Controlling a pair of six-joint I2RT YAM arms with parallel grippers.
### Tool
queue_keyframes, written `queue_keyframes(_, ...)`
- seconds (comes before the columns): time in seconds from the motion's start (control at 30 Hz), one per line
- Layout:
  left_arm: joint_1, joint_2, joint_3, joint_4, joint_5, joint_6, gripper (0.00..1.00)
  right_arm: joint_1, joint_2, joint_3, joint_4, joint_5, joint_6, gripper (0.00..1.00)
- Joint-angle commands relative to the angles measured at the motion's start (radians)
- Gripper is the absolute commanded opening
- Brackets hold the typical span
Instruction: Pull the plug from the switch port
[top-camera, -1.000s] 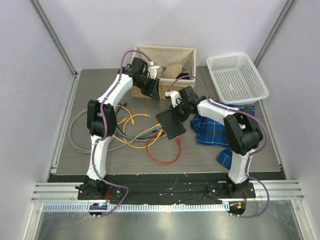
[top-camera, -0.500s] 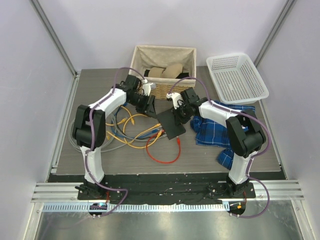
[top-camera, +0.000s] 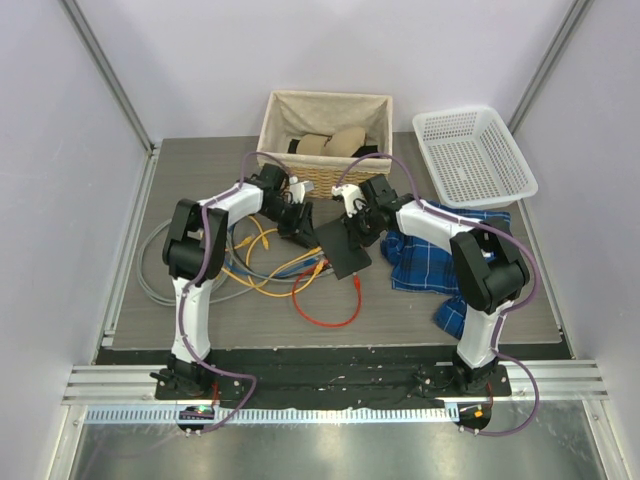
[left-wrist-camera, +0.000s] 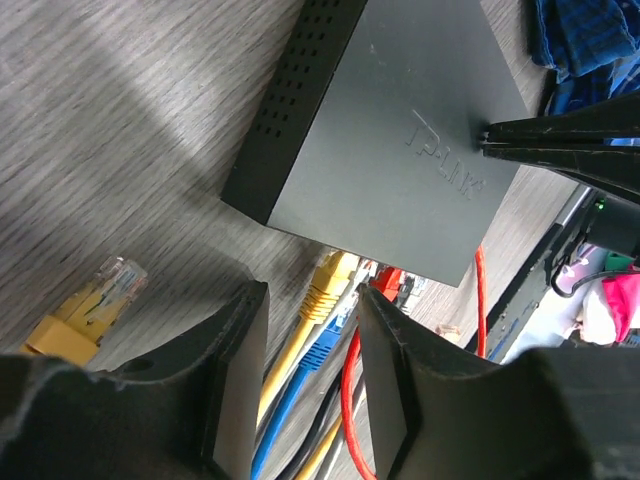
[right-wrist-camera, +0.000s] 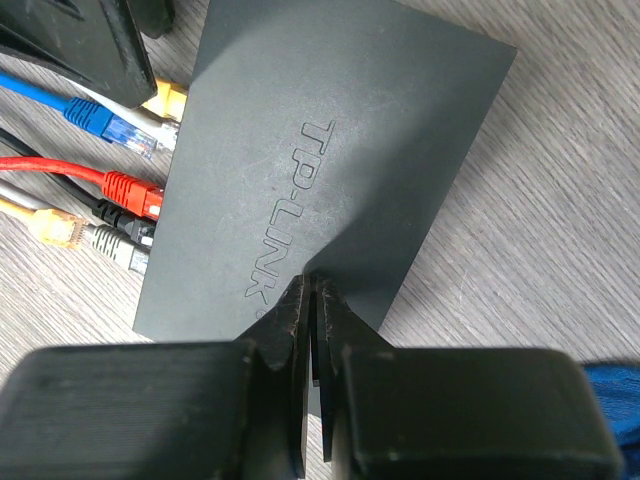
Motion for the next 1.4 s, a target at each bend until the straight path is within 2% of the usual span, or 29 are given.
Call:
queue_keyframes(0.0, 0.003, 0.021, 0.020, 0.014, 0.026, -0.002, 0.44, 0.009, 0.063, -0.024, -0.083, 0.043, -0.008, 0.08)
queue_keyframes(0.53, -0.005, 0.093, 0.046, 0.017, 0.083, -0.055, 0.37, 0.014, 0.060, -0.028, -0.081, 0.048, -0.014, 0.08)
queue_keyframes(0.83, -0.033, 0.114, 0.043, 0.011, 0.005, -0.061, 0.33, 0.015, 0.056, -0.030, -0.081, 0.049, -0.014, 0.08)
queue_keyframes(1.03, -0.065, 0.124, 0.043, -0.001, -0.048, -0.051, 0.23, 0.017, 0.056, -0.027, -0.081, 0.051, -0.014, 0.08)
queue_keyframes(1.13, -0.069, 0.133, 0.046, -0.010, -0.075, -0.051, 0.13, 0.017, 0.060, -0.025, -0.080, 0.051, -0.014, 0.08)
queue_keyframes(1.17, -0.070, 0.136, 0.052, -0.013, -0.086, -0.055, 0.05, 0.018, 0.061, -0.024, -0.080, 0.051, -0.014, 0.08)
queue_keyframes(1.2, -0.071, 0.137, 0.056, -0.020, -0.098, -0.056, 0.01, 0.017, 0.061, -0.024, -0.081, 0.051, -0.014, 0.08)
queue_keyframes(1.37, -0.070, 0.137, 0.094, -0.059, -0.126, -0.026, 0.00, 0.017, 0.063, -0.025, -0.080, 0.052, -0.012, 0.08)
